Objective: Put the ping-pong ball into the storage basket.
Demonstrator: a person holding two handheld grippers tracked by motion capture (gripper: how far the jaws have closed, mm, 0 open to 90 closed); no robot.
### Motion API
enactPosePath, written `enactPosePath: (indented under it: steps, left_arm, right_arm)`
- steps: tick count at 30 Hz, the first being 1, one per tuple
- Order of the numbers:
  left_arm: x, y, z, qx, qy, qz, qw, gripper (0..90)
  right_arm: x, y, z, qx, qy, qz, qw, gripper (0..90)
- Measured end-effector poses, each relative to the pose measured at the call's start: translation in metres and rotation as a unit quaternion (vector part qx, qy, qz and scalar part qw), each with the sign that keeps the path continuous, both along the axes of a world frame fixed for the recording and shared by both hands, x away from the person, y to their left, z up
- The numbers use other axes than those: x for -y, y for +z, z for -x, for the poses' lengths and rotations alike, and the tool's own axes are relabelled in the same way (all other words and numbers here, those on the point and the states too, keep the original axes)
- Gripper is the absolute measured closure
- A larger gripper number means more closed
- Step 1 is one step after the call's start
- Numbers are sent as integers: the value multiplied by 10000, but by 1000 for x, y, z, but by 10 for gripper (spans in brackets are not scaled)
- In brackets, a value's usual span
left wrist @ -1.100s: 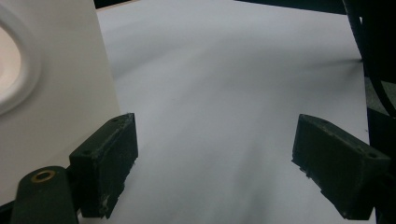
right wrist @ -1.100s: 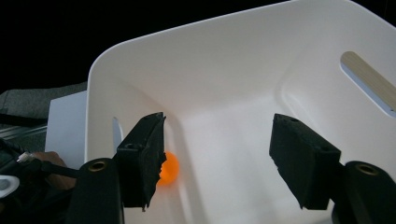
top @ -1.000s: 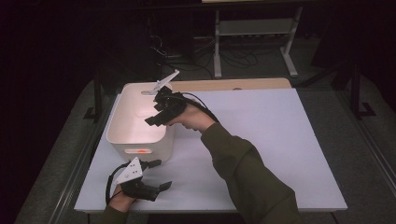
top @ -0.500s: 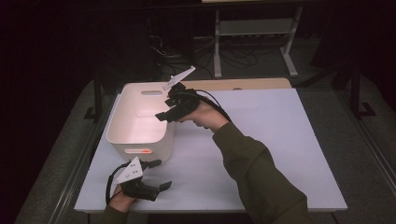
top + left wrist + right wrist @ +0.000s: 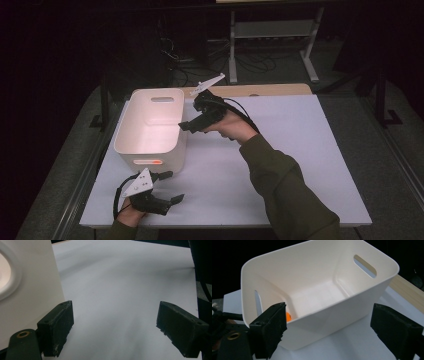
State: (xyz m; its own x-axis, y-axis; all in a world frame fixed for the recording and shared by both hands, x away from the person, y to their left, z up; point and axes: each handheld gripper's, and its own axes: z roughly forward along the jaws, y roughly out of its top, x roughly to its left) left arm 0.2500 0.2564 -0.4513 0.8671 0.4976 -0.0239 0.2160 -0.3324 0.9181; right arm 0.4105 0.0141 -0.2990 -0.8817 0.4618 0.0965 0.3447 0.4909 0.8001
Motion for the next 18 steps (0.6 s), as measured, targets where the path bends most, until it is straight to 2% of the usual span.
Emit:
enactPosePath:
  steps: [2,6,18]
  left_arm:
    - [0,0,0,3,1,-1,10000,141]
    - [0,0,0,5,-2,-4,10000,141]
    - [0,0,0,-14,-1,-6,10000,141]
  right_arm:
    - [4,-2,0,-16,-82,-10,10000,58]
    - [10,-6,0,78,-246,-13,9997,19]
    - [34,-19,6,181,-488,-74,9986,9]
